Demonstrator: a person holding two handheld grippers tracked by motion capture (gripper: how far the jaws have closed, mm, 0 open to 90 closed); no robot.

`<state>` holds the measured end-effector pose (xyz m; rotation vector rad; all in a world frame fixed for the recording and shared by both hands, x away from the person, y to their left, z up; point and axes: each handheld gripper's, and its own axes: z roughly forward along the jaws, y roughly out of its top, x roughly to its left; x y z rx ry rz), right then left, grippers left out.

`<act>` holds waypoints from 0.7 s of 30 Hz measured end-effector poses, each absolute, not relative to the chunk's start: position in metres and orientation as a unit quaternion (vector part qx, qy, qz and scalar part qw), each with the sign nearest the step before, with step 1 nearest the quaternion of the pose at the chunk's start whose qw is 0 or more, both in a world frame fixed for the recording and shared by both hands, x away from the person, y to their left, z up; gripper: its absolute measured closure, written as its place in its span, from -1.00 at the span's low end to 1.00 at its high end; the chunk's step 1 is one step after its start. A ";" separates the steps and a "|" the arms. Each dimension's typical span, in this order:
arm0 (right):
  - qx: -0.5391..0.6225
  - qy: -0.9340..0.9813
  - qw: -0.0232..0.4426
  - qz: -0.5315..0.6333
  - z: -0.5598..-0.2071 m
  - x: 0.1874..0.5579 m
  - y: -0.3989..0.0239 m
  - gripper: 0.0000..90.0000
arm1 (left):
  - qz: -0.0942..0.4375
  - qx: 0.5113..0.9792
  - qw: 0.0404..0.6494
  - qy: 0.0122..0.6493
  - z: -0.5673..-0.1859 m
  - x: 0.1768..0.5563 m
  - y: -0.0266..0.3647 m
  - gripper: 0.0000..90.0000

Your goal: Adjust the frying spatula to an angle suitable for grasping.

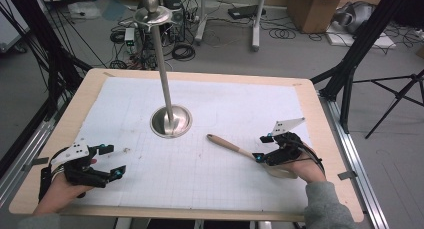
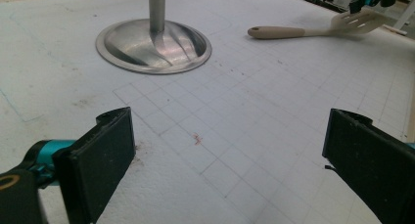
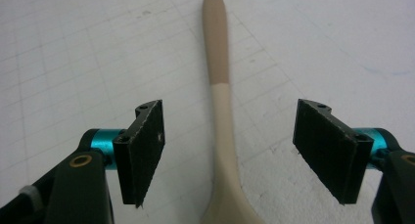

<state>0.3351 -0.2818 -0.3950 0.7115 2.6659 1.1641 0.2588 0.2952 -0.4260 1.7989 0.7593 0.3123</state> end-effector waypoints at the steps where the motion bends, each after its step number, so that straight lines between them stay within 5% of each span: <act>1: 0.233 0.888 0.068 0.390 -0.394 0.335 -0.282 -0.40 | 0.132 0.760 0.550 0.321 -0.426 0.259 0.295 -0.87; 21: 0.192 0.913 0.031 0.360 -0.399 0.347 -0.271 -0.50 | 0.130 0.759 0.549 0.324 -0.428 0.259 0.297 -0.87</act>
